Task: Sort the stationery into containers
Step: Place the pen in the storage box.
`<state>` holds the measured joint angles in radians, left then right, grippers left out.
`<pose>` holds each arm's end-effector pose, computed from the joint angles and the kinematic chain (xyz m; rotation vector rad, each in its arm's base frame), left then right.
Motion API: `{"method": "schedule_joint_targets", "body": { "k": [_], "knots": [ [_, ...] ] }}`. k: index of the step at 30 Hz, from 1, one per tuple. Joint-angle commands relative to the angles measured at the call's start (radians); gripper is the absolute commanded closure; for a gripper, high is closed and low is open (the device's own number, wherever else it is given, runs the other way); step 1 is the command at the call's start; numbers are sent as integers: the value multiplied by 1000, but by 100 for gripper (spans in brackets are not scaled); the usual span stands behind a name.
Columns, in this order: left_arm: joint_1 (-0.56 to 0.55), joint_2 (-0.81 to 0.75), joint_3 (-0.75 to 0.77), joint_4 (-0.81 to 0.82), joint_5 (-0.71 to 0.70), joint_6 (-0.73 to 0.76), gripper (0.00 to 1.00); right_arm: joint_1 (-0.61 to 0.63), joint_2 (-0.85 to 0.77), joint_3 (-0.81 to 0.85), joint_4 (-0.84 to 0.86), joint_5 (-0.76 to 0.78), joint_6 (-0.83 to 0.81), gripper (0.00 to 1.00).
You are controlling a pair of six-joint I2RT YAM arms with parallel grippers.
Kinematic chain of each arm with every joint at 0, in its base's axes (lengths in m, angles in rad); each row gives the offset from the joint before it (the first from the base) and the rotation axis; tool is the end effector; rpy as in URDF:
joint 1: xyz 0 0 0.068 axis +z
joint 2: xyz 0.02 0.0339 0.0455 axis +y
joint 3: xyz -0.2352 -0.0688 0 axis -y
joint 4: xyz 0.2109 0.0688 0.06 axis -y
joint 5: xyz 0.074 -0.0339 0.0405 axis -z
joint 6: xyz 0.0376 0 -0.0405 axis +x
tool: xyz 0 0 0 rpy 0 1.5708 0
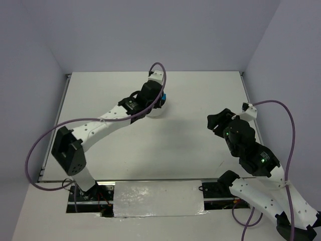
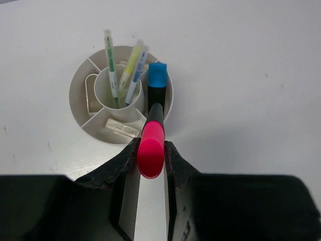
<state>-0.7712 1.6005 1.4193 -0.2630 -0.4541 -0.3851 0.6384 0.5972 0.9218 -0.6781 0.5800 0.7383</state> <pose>0.2571 -0.2269 0.3233 0.0953 1.9769 -0.2970 0.0968 0.0461 0.3334 0.4750 1.8222 0.3913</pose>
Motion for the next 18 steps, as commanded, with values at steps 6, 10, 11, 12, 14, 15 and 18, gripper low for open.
{"method": "schedule_joint_targets", "body": {
  "k": [6,10,11,12,14,15,18],
  "knots": [
    [38,236,259,-65,-51,54,100,-2,10,-5,6,-57,-60,39],
    [38,297,306,-71,-38,64,100,-3,10,-18,32,-60,-83,39],
    [38,308,313,-74,-35,69,100,-3,12,-20,35,-58,-88,39],
    [38,318,319,-77,-28,71,100,-2,18,-20,38,-57,-96,39],
    [38,358,352,-108,-38,69,100,-3,22,-18,41,-57,-106,39],
    [38,372,378,-122,-55,69,100,-3,27,-17,49,-60,-111,39],
    [38,398,398,-157,-61,64,100,-3,33,-18,63,-63,-120,39]
  ]
}}
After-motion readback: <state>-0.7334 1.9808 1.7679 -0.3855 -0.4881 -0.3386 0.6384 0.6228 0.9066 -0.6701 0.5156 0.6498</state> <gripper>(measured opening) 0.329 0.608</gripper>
